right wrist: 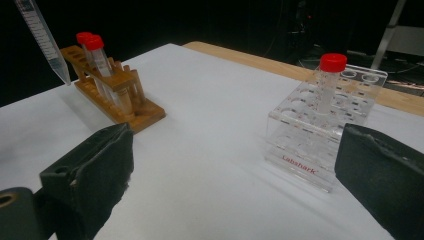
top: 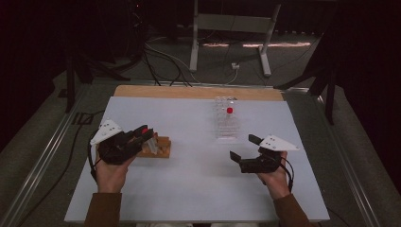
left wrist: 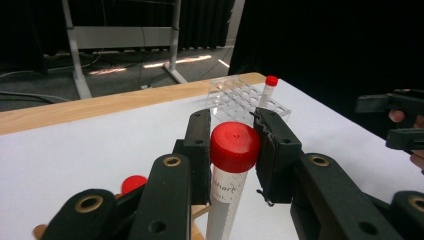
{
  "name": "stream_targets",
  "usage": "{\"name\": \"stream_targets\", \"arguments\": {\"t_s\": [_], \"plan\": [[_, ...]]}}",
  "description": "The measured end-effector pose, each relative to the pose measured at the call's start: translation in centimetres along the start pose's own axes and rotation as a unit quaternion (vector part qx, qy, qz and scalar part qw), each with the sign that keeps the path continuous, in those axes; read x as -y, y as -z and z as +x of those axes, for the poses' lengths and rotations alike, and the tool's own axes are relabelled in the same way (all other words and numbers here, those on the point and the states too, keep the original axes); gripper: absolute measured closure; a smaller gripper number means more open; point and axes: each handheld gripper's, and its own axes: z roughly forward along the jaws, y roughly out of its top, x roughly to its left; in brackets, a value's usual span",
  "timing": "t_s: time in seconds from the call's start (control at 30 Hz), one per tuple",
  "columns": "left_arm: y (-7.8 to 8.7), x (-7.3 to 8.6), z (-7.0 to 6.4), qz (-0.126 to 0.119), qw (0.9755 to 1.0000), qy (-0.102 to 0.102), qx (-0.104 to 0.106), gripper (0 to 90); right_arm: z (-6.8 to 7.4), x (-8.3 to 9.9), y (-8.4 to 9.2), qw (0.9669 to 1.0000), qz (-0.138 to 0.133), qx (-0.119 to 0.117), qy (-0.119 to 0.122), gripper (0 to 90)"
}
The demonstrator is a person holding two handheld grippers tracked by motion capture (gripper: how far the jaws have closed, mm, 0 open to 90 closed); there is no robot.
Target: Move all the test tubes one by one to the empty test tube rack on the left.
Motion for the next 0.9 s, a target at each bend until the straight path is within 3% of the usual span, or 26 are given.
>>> {"name": "stream_targets", "arguments": {"t_s": [0.43, 0.63, 0.9], "plan": [[0.8, 0.0, 1.2, 0.005, 0.9993, -0.004, -0.038, 71.3, -0.1, 0.0, 0.1, 1.0000, -0.001, 0.001, -0.001, 2.3], [1.2, -0.2, 1.8, 0.006, 0.9977, -0.012, -0.066, 71.2, -0.1, 0.0, 0.1, 1.0000, -0.001, 0.001, -0.001, 2.3], [1.5, -0.5, 2.5, 0.000, 0.9939, -0.020, -0.108, 71.2, -0.1, 0.0, 0.0, 1.0000, 0.000, 0.000, -0.002, 2.3]]}}
